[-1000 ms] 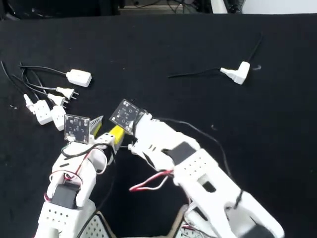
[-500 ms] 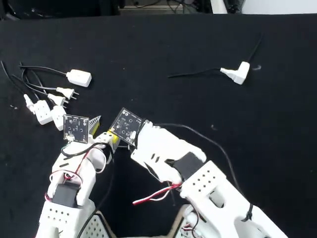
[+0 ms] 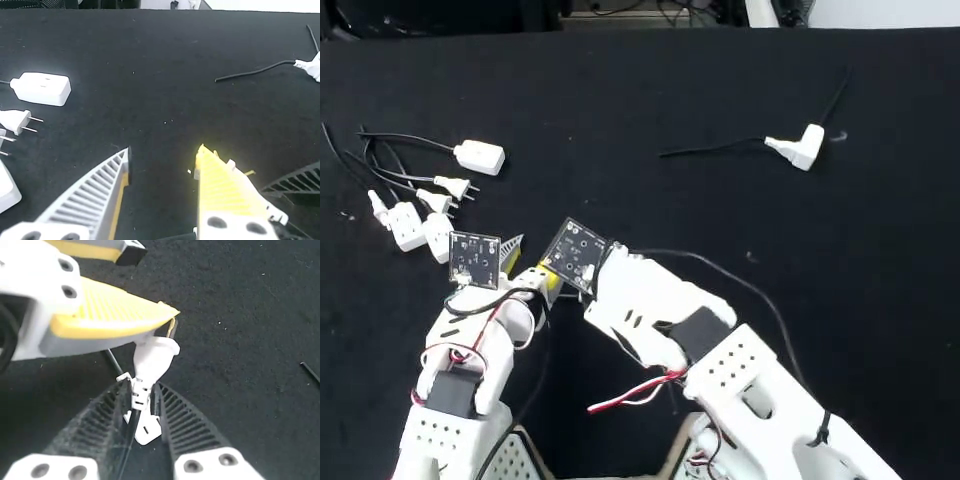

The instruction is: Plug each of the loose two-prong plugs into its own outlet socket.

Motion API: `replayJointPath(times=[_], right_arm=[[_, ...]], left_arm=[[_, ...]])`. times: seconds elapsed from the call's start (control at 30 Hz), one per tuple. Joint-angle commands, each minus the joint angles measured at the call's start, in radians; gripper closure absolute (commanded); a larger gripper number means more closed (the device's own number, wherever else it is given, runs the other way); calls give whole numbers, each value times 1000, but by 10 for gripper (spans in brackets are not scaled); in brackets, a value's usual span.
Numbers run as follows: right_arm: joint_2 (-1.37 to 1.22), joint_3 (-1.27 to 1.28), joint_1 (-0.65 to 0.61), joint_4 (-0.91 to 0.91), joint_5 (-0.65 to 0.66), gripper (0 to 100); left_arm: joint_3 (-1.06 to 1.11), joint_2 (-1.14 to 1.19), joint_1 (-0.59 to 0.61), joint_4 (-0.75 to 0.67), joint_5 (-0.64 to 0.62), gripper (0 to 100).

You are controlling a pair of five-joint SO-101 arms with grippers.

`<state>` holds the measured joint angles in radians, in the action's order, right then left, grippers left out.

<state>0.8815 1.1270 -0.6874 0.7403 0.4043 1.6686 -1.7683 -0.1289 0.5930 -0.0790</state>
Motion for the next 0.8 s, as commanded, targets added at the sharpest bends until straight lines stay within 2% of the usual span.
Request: replayJointPath(times=[0.0, 0.2, 0.43, 0.77], right_arm=[[38, -71, -35, 6, 2, 988], [38, -102, -35, 15, 3, 988], [36, -205, -37, 120, -5, 988], [35, -214, -35, 123, -9, 988]], left_arm=[[-5, -8, 5, 2, 48, 778], [10, -8, 1, 2, 51, 777], [10, -8, 5, 2, 51, 777], [10, -8, 7, 2, 51, 777]])
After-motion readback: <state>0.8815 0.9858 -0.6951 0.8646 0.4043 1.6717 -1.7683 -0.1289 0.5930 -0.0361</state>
